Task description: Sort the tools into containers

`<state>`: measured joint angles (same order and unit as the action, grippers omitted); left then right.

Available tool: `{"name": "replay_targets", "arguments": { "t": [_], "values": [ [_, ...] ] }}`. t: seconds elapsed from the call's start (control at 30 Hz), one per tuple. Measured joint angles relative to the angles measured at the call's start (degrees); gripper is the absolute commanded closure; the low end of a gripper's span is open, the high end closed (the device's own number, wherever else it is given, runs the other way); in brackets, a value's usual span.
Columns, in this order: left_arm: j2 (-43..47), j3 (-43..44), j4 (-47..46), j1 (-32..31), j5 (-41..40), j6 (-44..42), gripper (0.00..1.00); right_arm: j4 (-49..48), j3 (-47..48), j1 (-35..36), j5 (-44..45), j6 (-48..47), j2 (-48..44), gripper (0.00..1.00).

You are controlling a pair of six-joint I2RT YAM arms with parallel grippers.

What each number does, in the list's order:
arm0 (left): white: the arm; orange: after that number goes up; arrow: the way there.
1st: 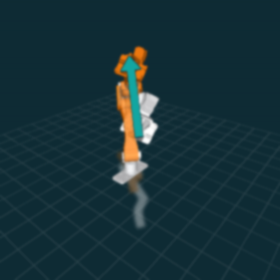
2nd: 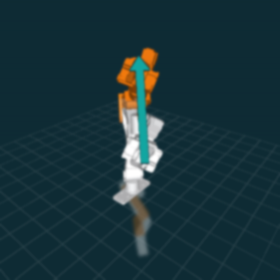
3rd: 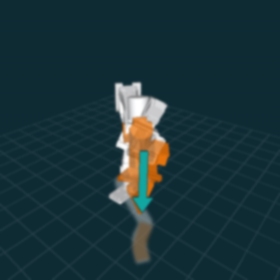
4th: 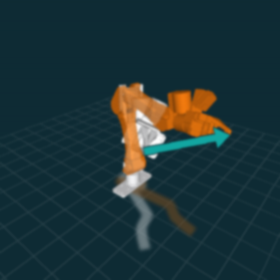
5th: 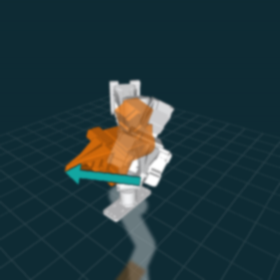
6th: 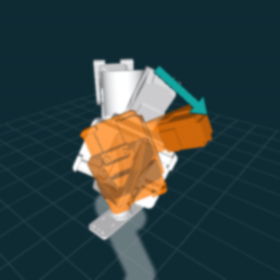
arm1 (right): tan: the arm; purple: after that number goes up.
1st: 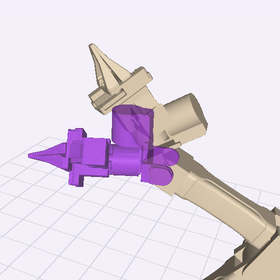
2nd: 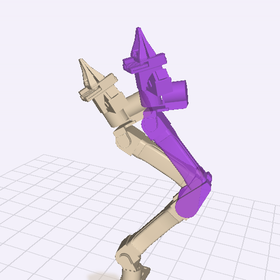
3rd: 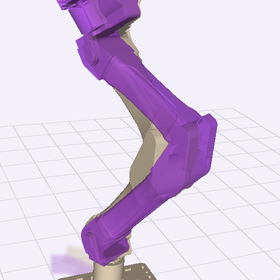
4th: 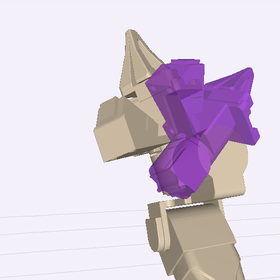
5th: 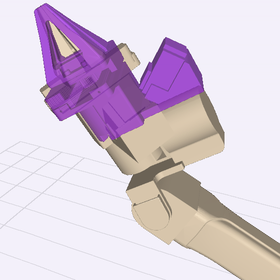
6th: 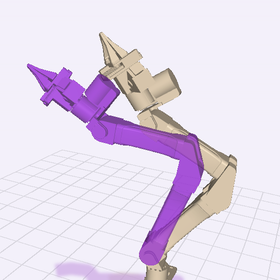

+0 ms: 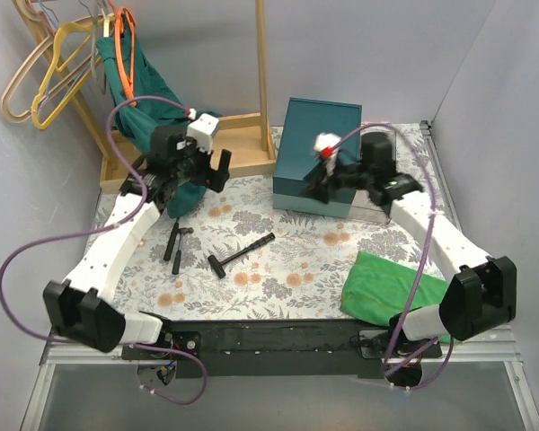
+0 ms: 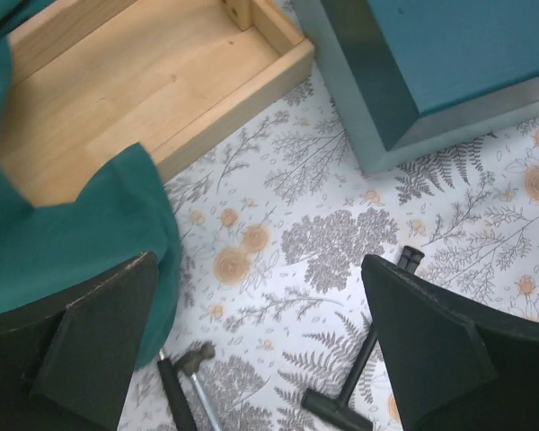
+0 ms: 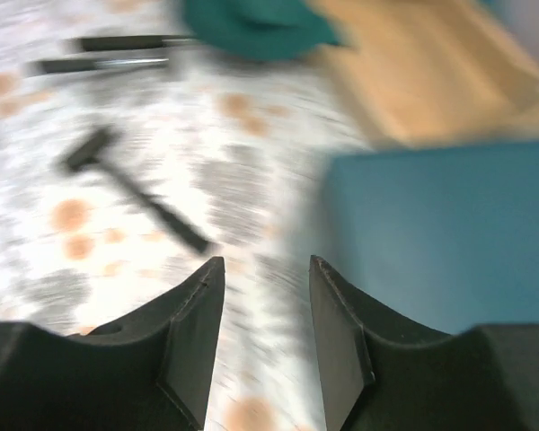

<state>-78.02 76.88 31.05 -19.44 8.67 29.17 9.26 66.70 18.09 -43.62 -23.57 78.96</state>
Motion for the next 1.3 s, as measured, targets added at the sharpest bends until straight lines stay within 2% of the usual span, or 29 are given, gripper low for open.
{"name": "replay_targets", "arguments": {
  "t": [0.13, 0.2, 0.27, 0.4, 0.6, 0.8, 0.93, 1.07, 1.1, 1.13, 1.2, 1.23, 1.3],
  "values": [
    [9.1, -4.7, 2.2, 2.1, 0.6, 0.8, 0.02, 5.6, 1.2, 15.4, -0.7, -6.9, 4.9, 0.49],
    [14.9, -7.1, 3.6, 3.9, 2.2, 2.1, 0.02, 8.1, 2.8, 20.4, 0.3, -10.1, 9.0, 0.49],
    [18.9, -8.0, 4.8, 5.5, 2.8, 3.1, 0.02, 9.9, 4.7, 24.0, 1.6, -12.8, 13.5, 0.49],
    [26.8, -9.8, 5.0, 13.3, 2.8, 4.7, 0.02, 11.5, 9.5, 29.4, 3.5, -16.4, 23.3, 0.49],
    [33.3, -11.8, 6.7, 19.4, 3.7, 6.7, 0.02, 14.0, 17.7, 32.9, 6.4, -21.2, 35.4, 0.51],
    [35.1, -13.2, 8.4, 24.3, 5.9, 8.5, 0.02, 19.3, 29.9, 33.9, 8.5, -24.9, 47.0, 0.58],
    [35.2, -13.6, 9.1, 25.8, 6.8, 9.2, 0.02, 27.1, 35.7, 33.9, 9.6, -31.4, 51.3, 0.59],
    [35.2, -13.7, 9.1, 26.8, 7.6, 9.7, 0.02, 27.6, 33.4, 33.7, 9.4, -36.1, 50.0, 0.59],
    [35.3, -13.8, 9.0, 27.1, 7.9, 9.9, 0.02, 27.5, 31.6, 33.8, 9.5, -36.7, 48.9, 0.64],
    [35.3, -13.9, 8.9, 27.5, 8.2, 10.3, 0.02, 27.6, 29.7, 33.8, 9.7, -37.1, 47.6, 0.81],
    [35.4, -14.4, 8.8, 28.0, 8.9, 10.8, 0.02, 28.3, 27.6, 33.9, 10.2, -37.8, 46.1, 0.94],
    [35.4, -14.6, 8.8, 28.3, 9.4, 11.2, 0.02, 28.6, 27.5, 34.0, 10.4, -37.8, 46.0, 0.99],
    [35.1, -14.8, 8.6, 28.8, 10.3, 11.9, 0.02, 28.7, 27.5, 34.1, 11.1, -37.5, 45.9, 0.99]
  ]
}}
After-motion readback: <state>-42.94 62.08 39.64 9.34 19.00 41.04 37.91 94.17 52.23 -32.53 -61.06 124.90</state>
